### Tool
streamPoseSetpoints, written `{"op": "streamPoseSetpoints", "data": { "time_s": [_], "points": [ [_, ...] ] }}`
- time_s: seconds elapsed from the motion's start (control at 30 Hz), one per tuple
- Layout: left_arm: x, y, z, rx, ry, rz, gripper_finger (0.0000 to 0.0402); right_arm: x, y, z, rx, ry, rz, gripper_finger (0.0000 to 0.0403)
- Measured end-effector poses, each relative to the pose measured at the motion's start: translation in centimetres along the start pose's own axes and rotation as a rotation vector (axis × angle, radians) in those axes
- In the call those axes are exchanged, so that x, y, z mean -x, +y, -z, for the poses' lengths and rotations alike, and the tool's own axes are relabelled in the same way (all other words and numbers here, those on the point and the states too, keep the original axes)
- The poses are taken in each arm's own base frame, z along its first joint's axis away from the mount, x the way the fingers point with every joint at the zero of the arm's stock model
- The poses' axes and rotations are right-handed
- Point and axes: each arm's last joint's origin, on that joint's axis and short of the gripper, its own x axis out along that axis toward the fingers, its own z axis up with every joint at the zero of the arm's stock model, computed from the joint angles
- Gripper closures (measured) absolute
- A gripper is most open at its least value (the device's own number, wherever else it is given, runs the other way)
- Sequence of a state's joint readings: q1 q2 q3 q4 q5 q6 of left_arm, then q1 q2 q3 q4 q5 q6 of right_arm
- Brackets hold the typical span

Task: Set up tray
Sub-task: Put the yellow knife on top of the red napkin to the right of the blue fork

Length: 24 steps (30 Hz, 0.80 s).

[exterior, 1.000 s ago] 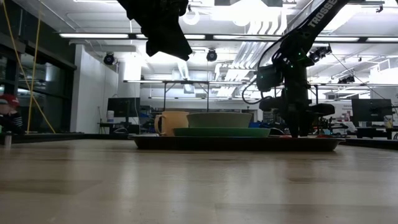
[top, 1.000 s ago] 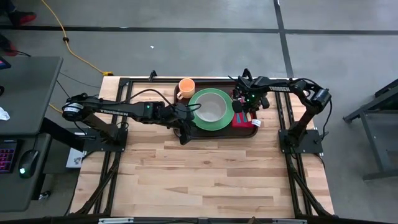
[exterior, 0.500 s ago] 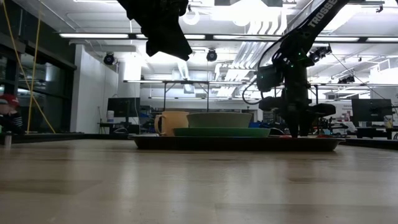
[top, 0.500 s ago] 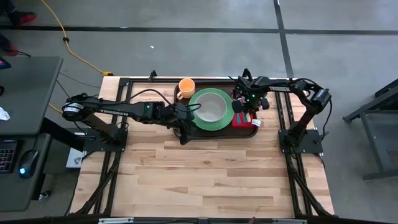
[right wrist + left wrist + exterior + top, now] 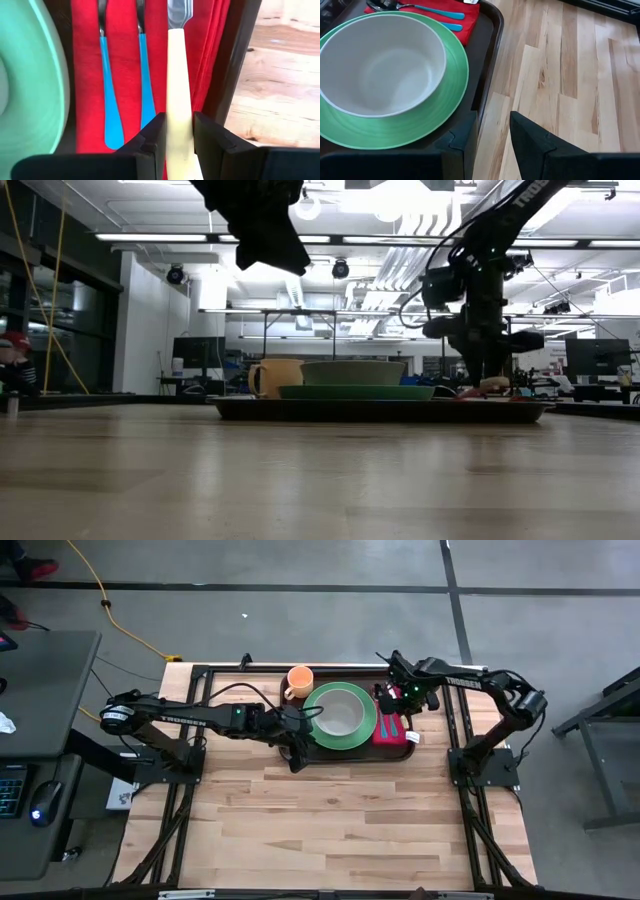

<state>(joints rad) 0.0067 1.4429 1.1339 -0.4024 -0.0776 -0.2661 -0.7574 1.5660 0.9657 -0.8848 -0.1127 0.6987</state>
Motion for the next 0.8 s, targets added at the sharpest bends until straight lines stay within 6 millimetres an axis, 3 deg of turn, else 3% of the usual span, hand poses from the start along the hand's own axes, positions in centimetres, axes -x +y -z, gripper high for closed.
{"op": "streamPoseSetpoints", "data": {
  "time_s": [0.57, 0.8],
  "points": [
    [0.02, -0.14, -0.09, 0.001, -0.002, 0.041, 0.0256, 0.02, 0.39, 0.18, 0.009, -0.009, -0.012, 0.0328],
    [0.02, -0.16, -0.07, 0.001, 0.001, 0.046, 0.0257, 0.0, 0.56, 0.34, 0.009, -0.014, -0.003, 0.0299]
  ]
}}
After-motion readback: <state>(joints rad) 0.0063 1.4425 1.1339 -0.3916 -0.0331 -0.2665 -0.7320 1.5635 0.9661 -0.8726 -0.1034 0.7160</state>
